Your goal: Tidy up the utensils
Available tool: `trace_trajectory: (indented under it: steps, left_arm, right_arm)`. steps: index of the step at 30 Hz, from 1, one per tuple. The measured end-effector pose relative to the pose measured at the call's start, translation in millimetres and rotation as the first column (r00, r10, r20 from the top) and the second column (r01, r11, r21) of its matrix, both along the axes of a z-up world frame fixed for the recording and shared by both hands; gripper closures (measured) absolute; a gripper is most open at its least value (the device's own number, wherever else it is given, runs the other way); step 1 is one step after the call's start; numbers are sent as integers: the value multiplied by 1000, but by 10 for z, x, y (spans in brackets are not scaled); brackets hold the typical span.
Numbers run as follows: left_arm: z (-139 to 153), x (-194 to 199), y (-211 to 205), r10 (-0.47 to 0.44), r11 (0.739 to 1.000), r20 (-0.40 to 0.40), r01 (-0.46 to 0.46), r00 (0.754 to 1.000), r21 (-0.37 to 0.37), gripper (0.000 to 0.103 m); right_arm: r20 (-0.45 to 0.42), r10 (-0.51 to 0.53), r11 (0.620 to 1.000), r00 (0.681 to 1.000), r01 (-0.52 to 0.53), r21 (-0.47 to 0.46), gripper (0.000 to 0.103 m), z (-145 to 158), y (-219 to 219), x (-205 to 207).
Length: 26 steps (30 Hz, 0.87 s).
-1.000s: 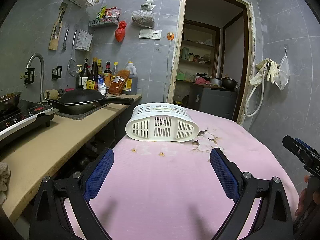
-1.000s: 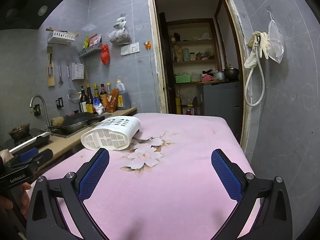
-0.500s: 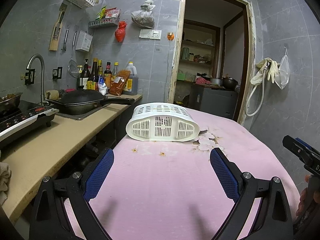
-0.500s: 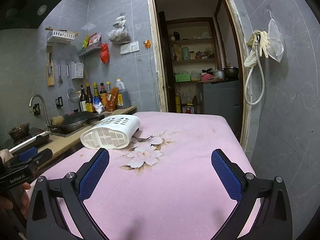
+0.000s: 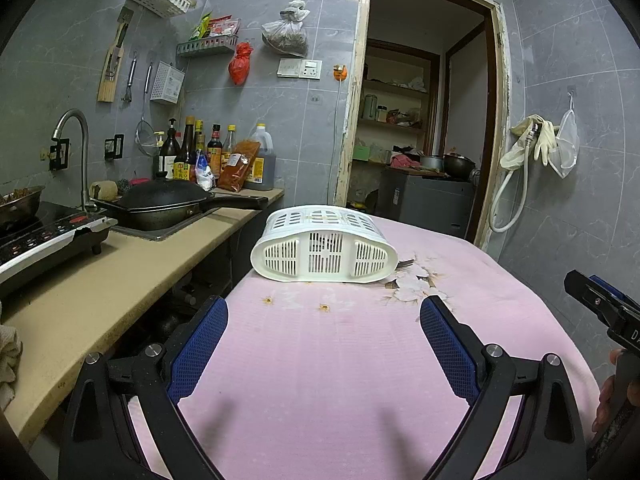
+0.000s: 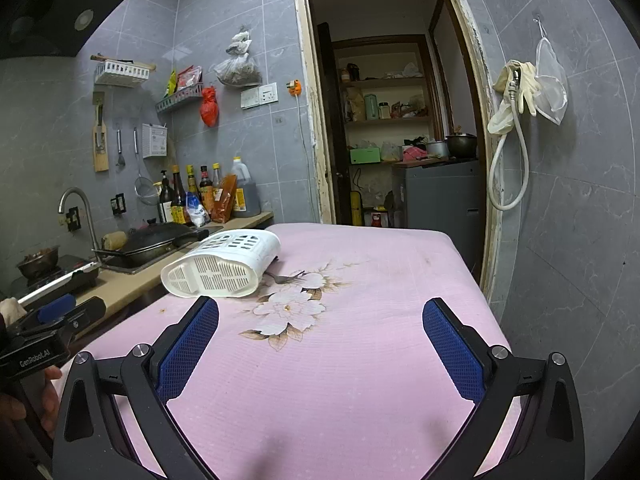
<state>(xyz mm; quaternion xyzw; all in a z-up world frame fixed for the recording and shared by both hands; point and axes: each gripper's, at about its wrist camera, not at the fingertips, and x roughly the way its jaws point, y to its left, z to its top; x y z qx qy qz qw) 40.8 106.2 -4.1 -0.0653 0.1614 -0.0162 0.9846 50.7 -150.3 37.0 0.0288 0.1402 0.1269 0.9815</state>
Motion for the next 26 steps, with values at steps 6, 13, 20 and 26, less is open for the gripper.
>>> trace_trajectory:
  steps: [6,13,20,26]
  left_arm:
    - [-8,20,8,-6,1000,-7,5,1000,-6,9]
    - [-12,9,-3,-6,1000,-10,6,1000,-13,9]
    - [8,0,-23,23,999,9,-24,1000,23,9]
    - [-18,19,-5,31,999,3,-31,1000,28,9]
  right_arm:
    - [-2,1,1000,1000,-1,0,0,-2,-3,-1]
    - [-2,1,1000,1000,-1,-1,0,-17,0,2]
    - [-4,1,1000,1000,-1,-1,0,-19,2,-1]
    - [-5,0,1000,1000,0,-1,0,-20,12,-1]
